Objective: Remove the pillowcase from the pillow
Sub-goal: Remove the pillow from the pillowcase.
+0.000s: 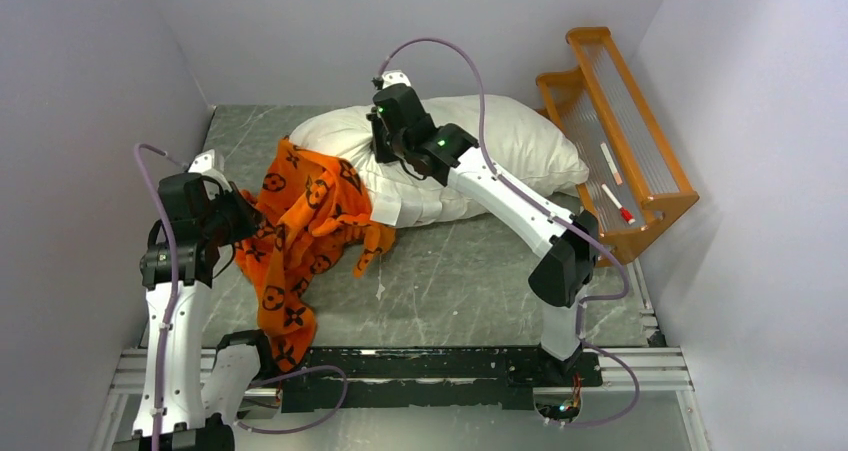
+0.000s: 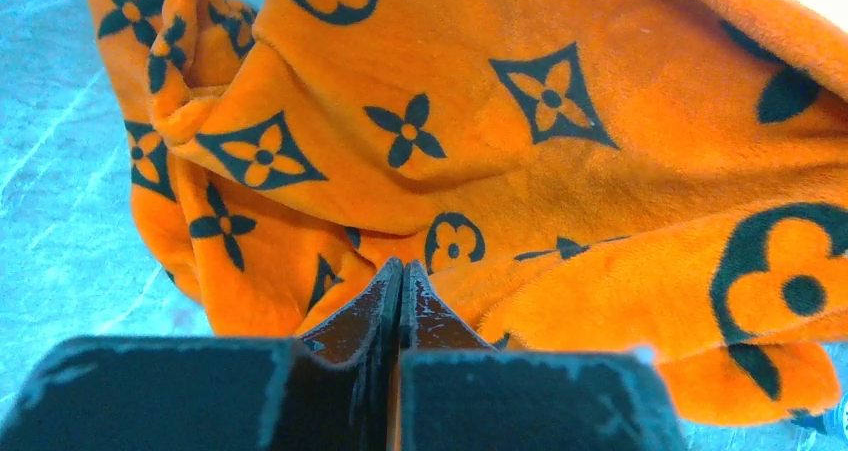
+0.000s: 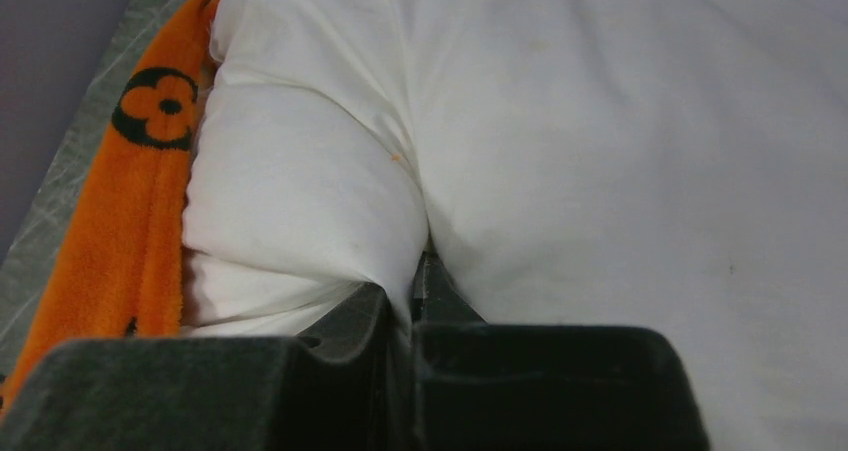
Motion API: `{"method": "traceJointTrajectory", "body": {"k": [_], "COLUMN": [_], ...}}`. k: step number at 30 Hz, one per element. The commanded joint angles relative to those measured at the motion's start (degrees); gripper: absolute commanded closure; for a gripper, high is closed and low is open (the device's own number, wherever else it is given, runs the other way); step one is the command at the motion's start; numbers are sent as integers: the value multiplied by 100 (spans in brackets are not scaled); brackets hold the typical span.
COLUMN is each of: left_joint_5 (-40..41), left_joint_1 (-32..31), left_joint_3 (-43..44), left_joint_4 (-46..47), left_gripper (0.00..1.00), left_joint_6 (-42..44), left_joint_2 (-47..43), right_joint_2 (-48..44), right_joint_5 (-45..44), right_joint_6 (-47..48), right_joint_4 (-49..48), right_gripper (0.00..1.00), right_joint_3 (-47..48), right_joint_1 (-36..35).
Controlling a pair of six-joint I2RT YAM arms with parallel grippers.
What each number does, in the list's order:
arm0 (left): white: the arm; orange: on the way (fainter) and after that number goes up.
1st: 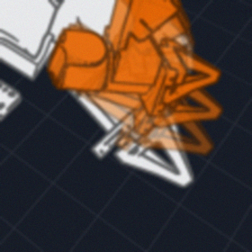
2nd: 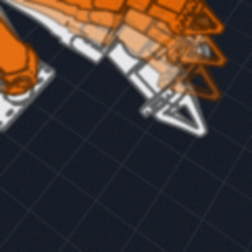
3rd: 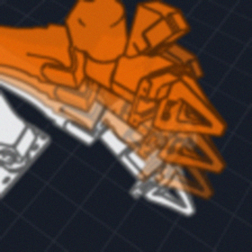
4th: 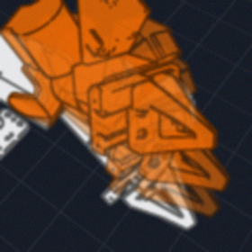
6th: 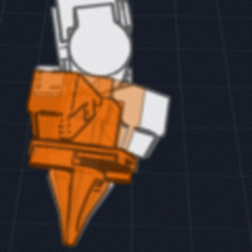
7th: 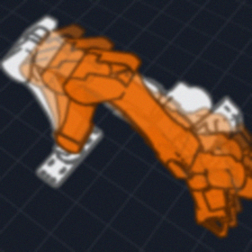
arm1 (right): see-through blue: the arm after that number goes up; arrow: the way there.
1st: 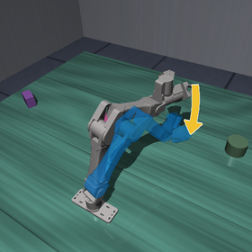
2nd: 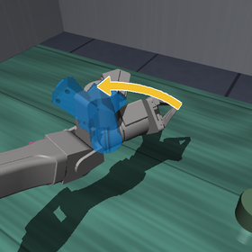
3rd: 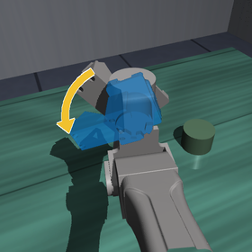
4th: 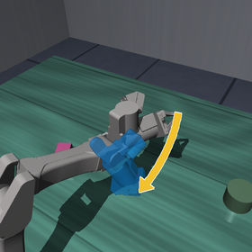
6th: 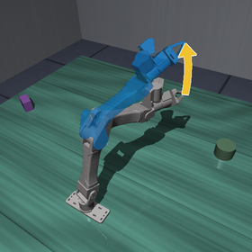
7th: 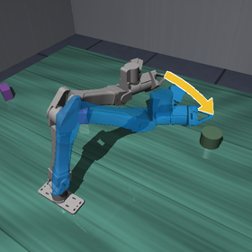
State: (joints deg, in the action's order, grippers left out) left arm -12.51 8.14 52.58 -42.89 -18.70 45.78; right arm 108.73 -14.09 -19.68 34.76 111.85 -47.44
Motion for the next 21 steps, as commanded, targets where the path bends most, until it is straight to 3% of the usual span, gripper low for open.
{"method": "traceJointTrajectory", "body": {"k": [1, 3, 4, 6, 8, 12, 18, 21], "left_joint_5": [-232, -1024, -1539, -2538, -3378, -4195, -3679, -3407], "left_joint_1": [-22, -47, -71, -161, -207, -242, -364, -725], "left_joint_3": [264, 235, 190, 40, -164, -509, -874, -954], "left_joint_4": [200, 484, 665, 1190, 1608, 2063, 2143, 2161], "left_gripper": [83, 33, 20, 4, 3, 3, 3, 10], "left_joint_6": [20, 166, 255, 378, 393, 461, 748, 851], "left_joint_2": [-104, -119, -115, -114, -118, -114, 207, 491], "right_joint_2": [-210, -154, -124, -56, 16, 50, 4, -18], "right_joint_5": [-614, -528, -491, -424, -364, -281, -92, -54], "right_joint_6": [-106, -104, -105, -119, -122, -145, -200, -231], "right_joint_4": [16, 46, 69, 110, 161, 190, 190, 216], "right_gripper": [100, 100, 100, 100, 100, 100, 100, 100], "right_joint_3": [-62, -42, -33, -19, 4, -12, -23, 41], "right_joint_1": [275, 279, 279, 279, 279, 276, 277, 276]}}
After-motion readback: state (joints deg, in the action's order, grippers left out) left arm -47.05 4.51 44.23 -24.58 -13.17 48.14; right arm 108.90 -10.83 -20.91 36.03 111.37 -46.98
